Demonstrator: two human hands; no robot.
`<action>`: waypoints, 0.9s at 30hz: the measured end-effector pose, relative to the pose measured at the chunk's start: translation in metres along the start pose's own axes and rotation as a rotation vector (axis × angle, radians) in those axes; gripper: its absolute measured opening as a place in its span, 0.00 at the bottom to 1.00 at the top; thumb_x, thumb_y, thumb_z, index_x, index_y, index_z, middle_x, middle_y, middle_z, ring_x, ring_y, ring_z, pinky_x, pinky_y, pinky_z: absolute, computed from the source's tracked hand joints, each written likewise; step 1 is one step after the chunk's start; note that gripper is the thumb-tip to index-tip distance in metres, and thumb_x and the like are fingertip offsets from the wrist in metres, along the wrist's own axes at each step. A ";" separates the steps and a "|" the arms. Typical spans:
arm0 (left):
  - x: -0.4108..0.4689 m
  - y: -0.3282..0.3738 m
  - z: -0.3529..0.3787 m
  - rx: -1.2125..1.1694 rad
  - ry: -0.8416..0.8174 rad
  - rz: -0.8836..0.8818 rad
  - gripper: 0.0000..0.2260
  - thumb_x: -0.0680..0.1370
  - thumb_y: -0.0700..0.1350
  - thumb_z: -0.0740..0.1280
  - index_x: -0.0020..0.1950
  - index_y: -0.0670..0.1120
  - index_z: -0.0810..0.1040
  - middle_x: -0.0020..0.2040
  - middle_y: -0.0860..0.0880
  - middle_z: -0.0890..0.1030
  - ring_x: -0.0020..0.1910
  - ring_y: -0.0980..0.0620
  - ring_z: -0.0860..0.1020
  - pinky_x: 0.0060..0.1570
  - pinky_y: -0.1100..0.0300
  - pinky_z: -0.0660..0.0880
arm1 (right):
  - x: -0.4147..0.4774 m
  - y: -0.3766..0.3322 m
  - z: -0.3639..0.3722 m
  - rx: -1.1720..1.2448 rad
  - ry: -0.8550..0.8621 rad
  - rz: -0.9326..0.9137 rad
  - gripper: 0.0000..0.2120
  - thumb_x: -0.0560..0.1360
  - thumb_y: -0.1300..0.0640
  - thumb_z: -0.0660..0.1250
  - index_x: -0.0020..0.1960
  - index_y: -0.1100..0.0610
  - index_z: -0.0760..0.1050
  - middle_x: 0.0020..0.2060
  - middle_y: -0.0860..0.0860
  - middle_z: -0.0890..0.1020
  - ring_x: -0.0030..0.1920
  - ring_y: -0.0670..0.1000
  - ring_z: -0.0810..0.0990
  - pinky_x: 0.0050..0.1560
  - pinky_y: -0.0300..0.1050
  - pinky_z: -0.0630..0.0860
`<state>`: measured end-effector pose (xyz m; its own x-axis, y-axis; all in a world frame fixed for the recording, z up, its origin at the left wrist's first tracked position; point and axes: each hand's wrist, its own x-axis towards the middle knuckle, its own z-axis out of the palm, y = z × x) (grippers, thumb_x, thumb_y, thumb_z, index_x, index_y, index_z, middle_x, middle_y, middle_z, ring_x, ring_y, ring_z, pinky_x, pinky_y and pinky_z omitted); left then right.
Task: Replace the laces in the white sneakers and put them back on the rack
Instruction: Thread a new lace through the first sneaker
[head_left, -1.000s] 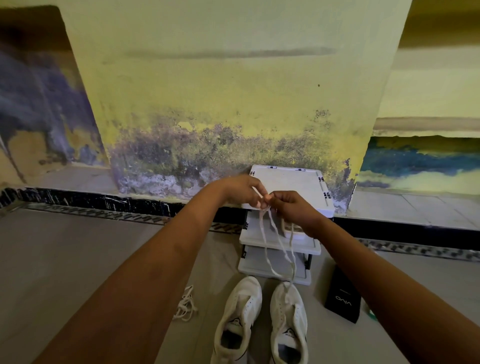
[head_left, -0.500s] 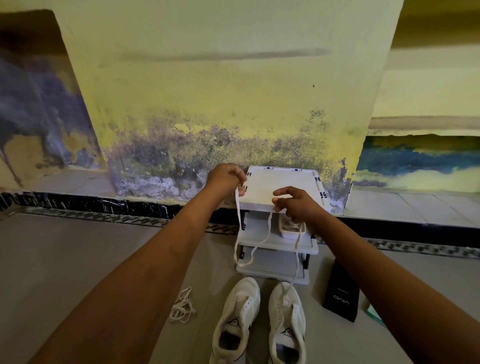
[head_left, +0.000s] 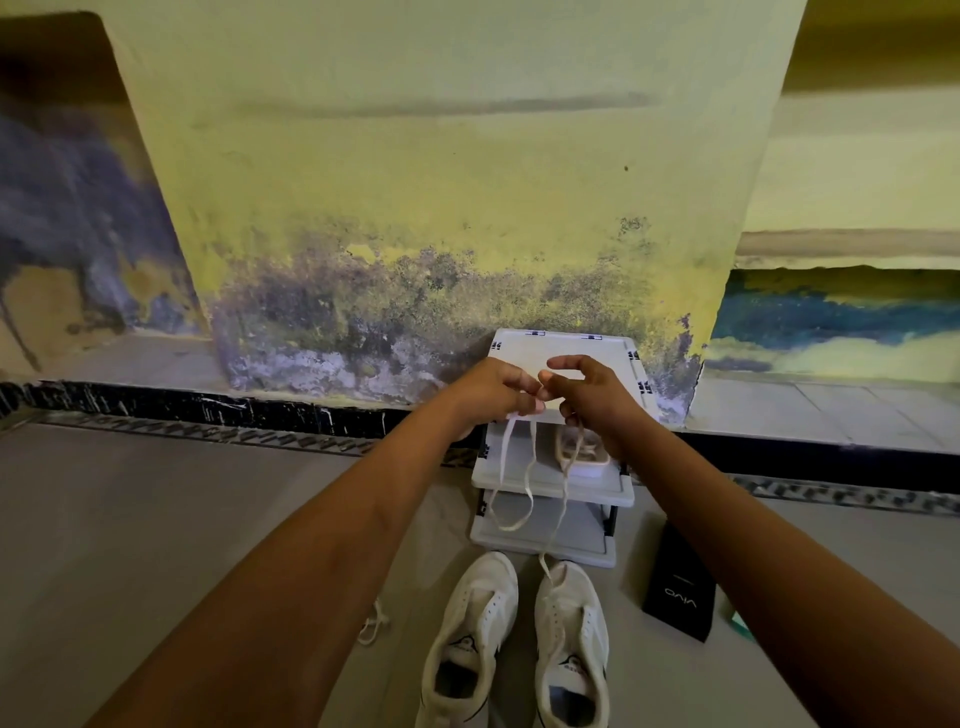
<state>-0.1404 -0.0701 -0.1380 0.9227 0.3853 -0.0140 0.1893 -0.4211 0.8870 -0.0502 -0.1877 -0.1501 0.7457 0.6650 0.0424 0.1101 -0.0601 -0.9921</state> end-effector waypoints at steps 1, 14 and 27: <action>0.001 -0.001 0.000 -0.003 0.004 -0.002 0.03 0.74 0.36 0.69 0.44 0.42 0.80 0.40 0.47 0.80 0.43 0.51 0.77 0.51 0.55 0.72 | 0.000 0.001 -0.001 -0.004 -0.020 0.011 0.10 0.77 0.57 0.66 0.57 0.56 0.72 0.36 0.53 0.80 0.28 0.47 0.70 0.26 0.35 0.68; -0.010 -0.073 -0.009 0.602 0.254 -0.578 0.12 0.77 0.42 0.65 0.56 0.37 0.76 0.56 0.40 0.77 0.54 0.41 0.77 0.47 0.53 0.74 | -0.001 -0.016 -0.040 0.382 -0.122 0.060 0.11 0.81 0.61 0.54 0.49 0.59 0.76 0.31 0.50 0.71 0.27 0.46 0.68 0.27 0.35 0.68; 0.014 0.018 0.026 -0.129 0.005 0.100 0.14 0.75 0.30 0.64 0.59 0.41 0.78 0.44 0.48 0.79 0.39 0.56 0.76 0.41 0.65 0.72 | -0.004 -0.008 -0.037 0.360 -0.180 0.034 0.18 0.75 0.77 0.53 0.52 0.64 0.78 0.40 0.55 0.82 0.40 0.48 0.82 0.44 0.38 0.81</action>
<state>-0.1157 -0.0935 -0.1338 0.9332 0.3504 0.0796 0.0512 -0.3489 0.9358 -0.0302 -0.2174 -0.1383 0.6143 0.7888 0.0190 -0.1742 0.1590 -0.9718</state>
